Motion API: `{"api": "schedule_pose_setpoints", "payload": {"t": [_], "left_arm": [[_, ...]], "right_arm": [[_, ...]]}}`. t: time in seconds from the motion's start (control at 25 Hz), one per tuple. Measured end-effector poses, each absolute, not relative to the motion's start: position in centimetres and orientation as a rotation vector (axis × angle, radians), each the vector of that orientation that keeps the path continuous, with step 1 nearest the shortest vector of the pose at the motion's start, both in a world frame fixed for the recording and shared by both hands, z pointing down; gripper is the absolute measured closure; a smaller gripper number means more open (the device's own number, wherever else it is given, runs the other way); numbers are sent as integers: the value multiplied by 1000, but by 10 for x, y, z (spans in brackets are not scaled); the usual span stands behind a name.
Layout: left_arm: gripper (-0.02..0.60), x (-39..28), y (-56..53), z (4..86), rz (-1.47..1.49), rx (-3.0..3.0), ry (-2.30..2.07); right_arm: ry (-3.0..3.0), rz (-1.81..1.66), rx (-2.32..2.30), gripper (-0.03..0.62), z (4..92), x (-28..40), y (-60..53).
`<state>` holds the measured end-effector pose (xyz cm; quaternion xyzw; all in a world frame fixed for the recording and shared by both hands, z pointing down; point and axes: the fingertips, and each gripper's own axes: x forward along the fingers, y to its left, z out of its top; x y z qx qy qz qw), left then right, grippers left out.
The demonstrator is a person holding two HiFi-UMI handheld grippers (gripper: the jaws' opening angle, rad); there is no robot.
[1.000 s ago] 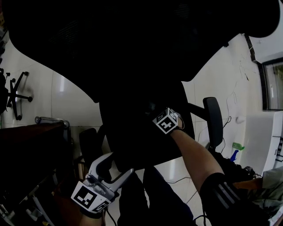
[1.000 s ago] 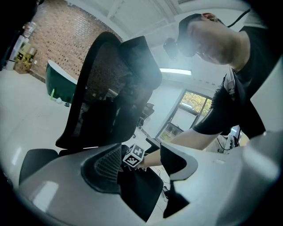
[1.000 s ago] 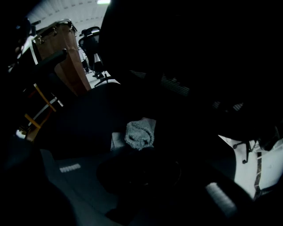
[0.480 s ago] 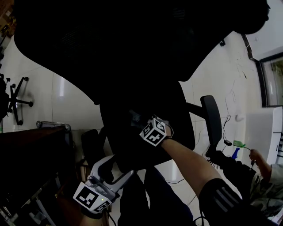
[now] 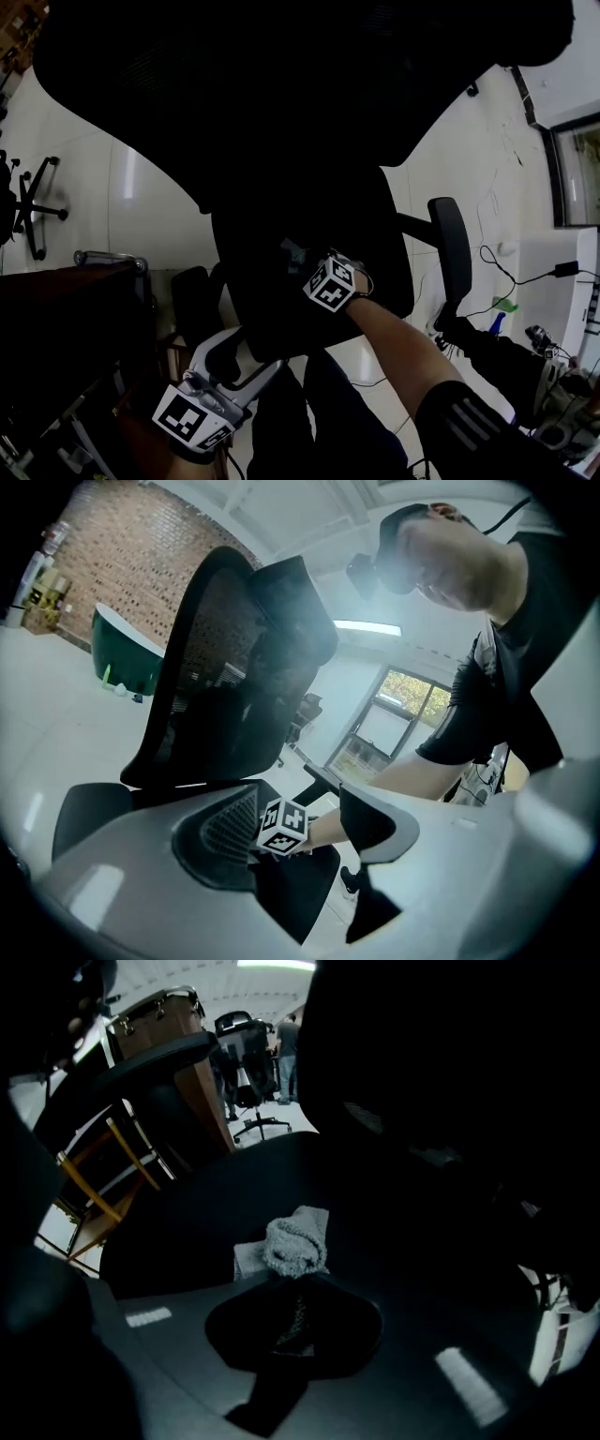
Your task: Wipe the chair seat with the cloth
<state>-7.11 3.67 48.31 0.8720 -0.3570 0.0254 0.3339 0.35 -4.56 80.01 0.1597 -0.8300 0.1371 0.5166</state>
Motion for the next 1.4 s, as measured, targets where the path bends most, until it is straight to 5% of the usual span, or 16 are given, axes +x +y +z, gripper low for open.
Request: {"api": "schedule_pose_setpoints", "payload": {"t": [0.2, 0.36, 0.68, 0.88, 1.4], "left_arm": [[284, -74, 41, 478, 55, 2285, -931], [284, -79, 43, 478, 62, 2286, -939], [284, -74, 44, 476, 80, 2280, -938], [284, -64, 41, 476, 73, 2286, -932], [284, -59, 45, 472, 71, 2292, -918]], "right_arm": [[-1829, 325, 561, 566, 795, 135, -83], [-1761, 394, 700, 565, 782, 164, -96], [-2074, 411, 297, 565, 769, -43, 18], [-2092, 465, 280, 566, 784, -71, 47], [-1775, 397, 534, 566, 789, 184, -7]]}}
